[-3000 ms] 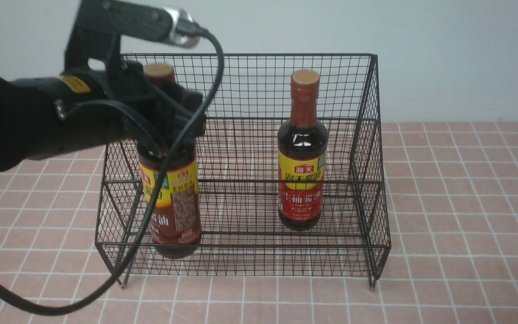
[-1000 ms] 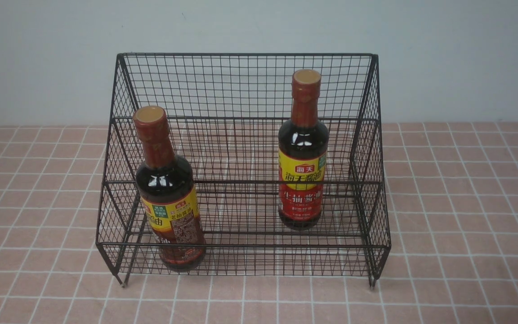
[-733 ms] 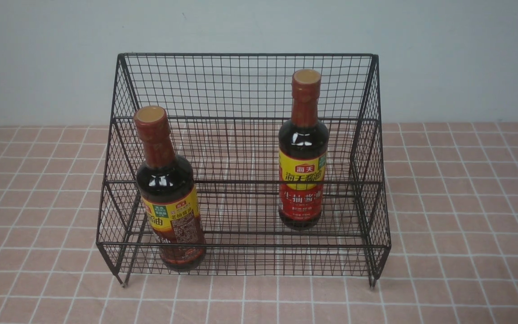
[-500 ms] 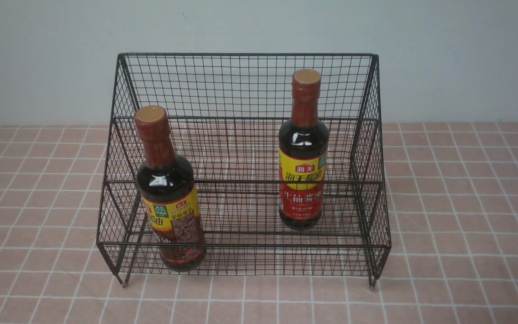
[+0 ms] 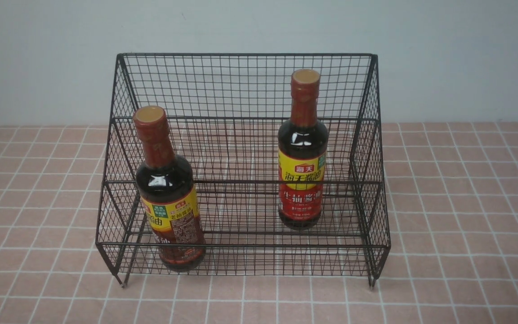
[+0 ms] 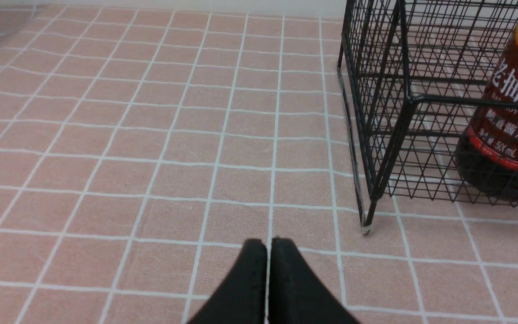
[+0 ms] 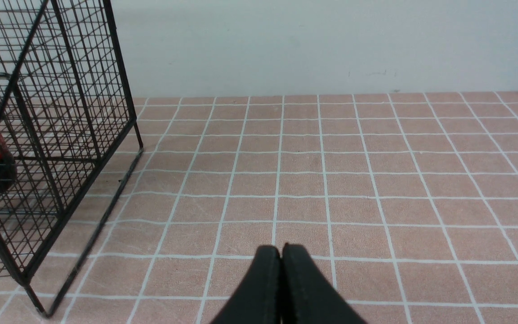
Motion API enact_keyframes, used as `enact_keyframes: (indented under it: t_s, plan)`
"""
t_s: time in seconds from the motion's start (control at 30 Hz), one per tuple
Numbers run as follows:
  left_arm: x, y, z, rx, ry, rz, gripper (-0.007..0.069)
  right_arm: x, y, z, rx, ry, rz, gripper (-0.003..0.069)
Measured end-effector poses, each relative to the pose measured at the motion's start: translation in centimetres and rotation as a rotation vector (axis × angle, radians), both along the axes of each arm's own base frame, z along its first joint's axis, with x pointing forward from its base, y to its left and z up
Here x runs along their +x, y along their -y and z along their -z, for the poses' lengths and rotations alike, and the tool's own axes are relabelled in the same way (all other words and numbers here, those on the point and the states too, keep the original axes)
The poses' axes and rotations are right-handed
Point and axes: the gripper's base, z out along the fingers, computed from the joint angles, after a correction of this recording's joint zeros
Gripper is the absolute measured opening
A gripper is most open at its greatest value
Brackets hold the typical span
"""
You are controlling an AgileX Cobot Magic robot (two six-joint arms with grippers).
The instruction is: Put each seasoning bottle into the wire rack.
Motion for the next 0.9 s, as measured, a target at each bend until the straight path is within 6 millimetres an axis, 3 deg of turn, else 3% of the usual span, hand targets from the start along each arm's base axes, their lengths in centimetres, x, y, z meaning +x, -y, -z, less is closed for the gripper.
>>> enact_keyframes:
  t_s: [0.33,0.9]
  plan:
    - [0.03,0.38,-0.02,0.102,0.012,0.101,-0.0007,0.0,0.0,0.0,0.021,0.0,0.004,-0.0013]
    - [0.02,0.51,-0.03,0.102,0.013,0.122,-0.0007,0.0,0.0,0.0,0.019,0.0,0.004,-0.0013]
